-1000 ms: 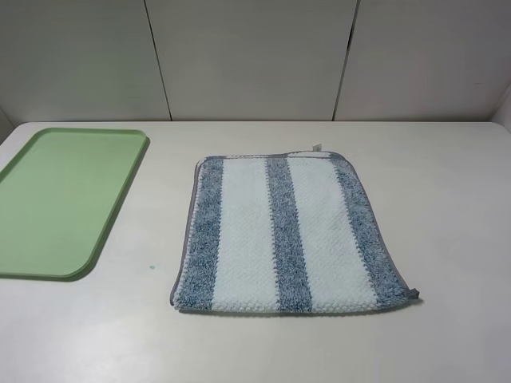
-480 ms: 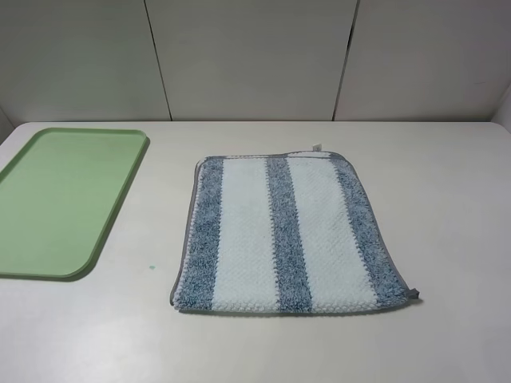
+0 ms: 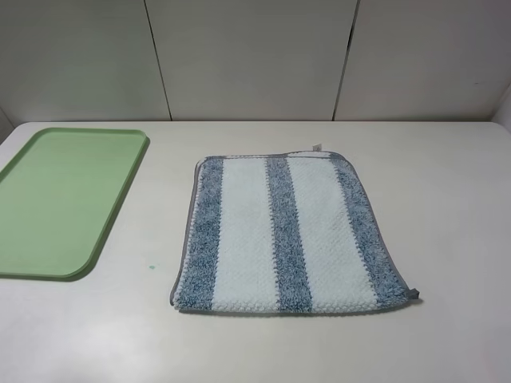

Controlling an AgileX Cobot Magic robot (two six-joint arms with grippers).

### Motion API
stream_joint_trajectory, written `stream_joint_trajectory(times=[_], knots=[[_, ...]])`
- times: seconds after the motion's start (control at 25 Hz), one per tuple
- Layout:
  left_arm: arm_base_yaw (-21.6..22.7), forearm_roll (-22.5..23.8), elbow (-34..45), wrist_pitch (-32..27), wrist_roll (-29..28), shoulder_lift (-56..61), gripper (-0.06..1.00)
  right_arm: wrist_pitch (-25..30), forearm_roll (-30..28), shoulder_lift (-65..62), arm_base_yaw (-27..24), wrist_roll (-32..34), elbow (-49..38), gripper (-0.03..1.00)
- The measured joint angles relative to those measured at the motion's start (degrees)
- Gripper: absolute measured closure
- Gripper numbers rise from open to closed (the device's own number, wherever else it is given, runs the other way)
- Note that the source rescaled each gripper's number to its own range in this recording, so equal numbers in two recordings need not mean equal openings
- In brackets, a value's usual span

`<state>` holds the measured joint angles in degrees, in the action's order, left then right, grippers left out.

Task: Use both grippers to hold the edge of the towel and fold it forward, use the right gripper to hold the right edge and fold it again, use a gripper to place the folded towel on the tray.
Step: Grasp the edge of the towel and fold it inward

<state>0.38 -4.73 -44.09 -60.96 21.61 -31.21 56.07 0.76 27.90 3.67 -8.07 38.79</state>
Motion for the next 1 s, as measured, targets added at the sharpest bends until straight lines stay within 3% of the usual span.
stream_joint_trajectory(times=[0.2,0.56,1.0], knots=[[-6.6,-1.3,-3.1,1.6,5.5,-8.5,-0.05,-3.4,0.0,8.8,1.6,-6.3,1.8,-0.03],[-23.7,-1.6,-3.6,1.9,12.1,-21.1,-0.05,-7.1,0.1,18.9,16.1,-16.2,2.4,-0.03],[-32.7,-1.6,-3.6,6.8,18.2,-30.9,-0.03,-9.3,0.2,29.6,27.9,-22.5,2.4,-0.03]])
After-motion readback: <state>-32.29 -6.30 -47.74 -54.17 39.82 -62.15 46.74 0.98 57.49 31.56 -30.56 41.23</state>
